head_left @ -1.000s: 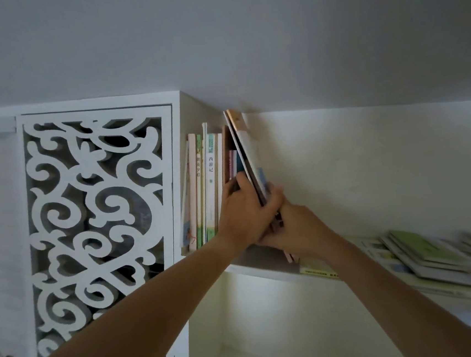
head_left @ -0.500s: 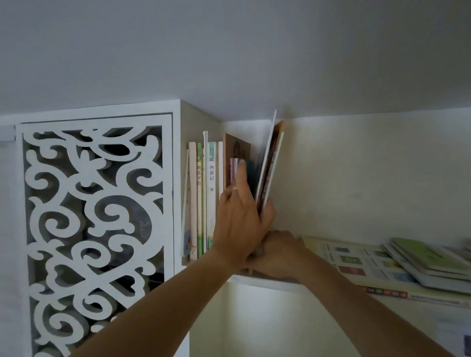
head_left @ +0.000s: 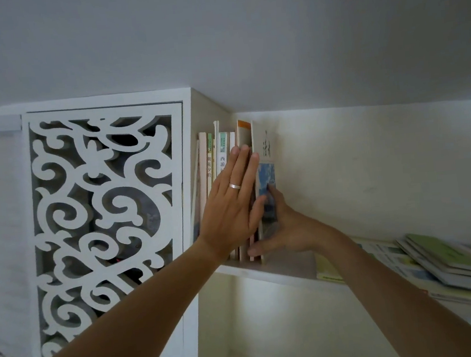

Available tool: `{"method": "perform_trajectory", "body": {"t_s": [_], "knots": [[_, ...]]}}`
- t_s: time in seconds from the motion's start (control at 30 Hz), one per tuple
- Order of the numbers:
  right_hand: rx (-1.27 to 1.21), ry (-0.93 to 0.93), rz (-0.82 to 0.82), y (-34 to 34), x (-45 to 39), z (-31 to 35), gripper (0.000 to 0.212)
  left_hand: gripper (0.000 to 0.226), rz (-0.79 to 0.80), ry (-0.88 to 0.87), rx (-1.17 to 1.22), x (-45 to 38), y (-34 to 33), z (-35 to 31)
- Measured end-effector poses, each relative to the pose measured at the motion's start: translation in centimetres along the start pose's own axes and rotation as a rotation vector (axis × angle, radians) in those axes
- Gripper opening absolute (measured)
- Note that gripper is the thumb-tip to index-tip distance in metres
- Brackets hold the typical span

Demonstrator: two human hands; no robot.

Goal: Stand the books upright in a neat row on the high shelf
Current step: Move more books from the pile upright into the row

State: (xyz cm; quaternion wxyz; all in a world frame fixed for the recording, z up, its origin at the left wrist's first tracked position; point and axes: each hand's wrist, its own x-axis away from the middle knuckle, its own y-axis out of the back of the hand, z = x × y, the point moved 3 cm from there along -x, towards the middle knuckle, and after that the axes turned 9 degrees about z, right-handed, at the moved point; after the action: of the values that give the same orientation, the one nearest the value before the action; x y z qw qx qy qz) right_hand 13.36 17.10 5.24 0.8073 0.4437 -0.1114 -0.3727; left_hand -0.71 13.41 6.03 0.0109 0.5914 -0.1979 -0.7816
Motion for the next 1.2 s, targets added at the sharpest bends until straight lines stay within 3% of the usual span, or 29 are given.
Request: {"method": "perform_trajectory", "body": {"t_s": [0.1, 0.13, 0.2, 0.23, 0.33, 0.37, 0.43, 0.53, 0.6, 0.67, 0.73, 0.87, 1.03, 1.2], "knots": [[0.062, -0.004, 0.081, 0.1, 0.3, 0.7, 0.145, 0.066, -0.02, -0.013, -0.051, -0.2, 0.2, -0.6], [0.072, 0.034, 0.086, 0.1, 0.4, 0.9, 0.125, 0.065, -0.017, -0.072, -0.079, -0.3, 0.3, -1.0], [0.091, 0.052, 0.067, -0.3, 0.6, 1.3, 0.062, 0.064, 0.049, -0.219, -0.135, -0.4, -0.2, -1.4], [0.094, 0.053, 0.031, -0.4, 0.5, 1.1, 0.056, 0.062, 0.092, -0.248, -0.151, -0.4, -0.5, -1.3], [0.108, 0.027, -0.014, -0.6, -0.2, -0.1, 0.141, 0.058, 0.177, -0.199, -0.215, -0.5, -0.7, -0.5], [0.12, 0.013, -0.008, -0.7, -0.3, -0.3, 0.148, 0.058, 0.219, -0.181, -0.279, -0.6, -0.6, -0.6], [0.135, -0.025, -0.032, -0.9, -0.8, -0.4, 0.137, 0.06, 0.317, -0.147, -0.443, -1.0, 0.0, -1.7], [0.189, -0.065, -0.131, -1.4, -0.9, 0.7, 0.089, 0.058, 0.407, -0.058, -0.699, -2.1, 1.1, -4.0], [0.152, -0.09, -0.148, -2.1, -0.6, 1.0, 0.089, 0.052, 0.43, -0.11, -0.709, -2.8, 1.4, -4.6], [0.149, -0.117, -0.141, -2.8, 0.0, 1.0, 0.077, 0.046, 0.544, -0.251, -0.609, -2.5, 0.7, -4.2], [0.211, -0.1, -0.183, -2.9, 0.3, 1.2, 0.08, 0.037, 0.609, -0.292, -0.613, -1.9, 0.1, -3.6], [0.318, -0.19, -0.201, -1.9, 1.6, 1.4, 0.05, 0.037, 0.651, -0.143, -0.672, -1.9, -0.9, -4.9], [0.391, -0.282, -0.205, -1.4, 5.4, -0.6, 0.066, 0.057, 0.745, 0.025, -0.85, -1.2, -2.3, -7.3], [0.491, -0.279, -0.186, -1.8, 6.6, -0.8, 0.038, 0.078, 0.789, 0.165, -0.869, -0.6, -3.4, -9.1]]}}
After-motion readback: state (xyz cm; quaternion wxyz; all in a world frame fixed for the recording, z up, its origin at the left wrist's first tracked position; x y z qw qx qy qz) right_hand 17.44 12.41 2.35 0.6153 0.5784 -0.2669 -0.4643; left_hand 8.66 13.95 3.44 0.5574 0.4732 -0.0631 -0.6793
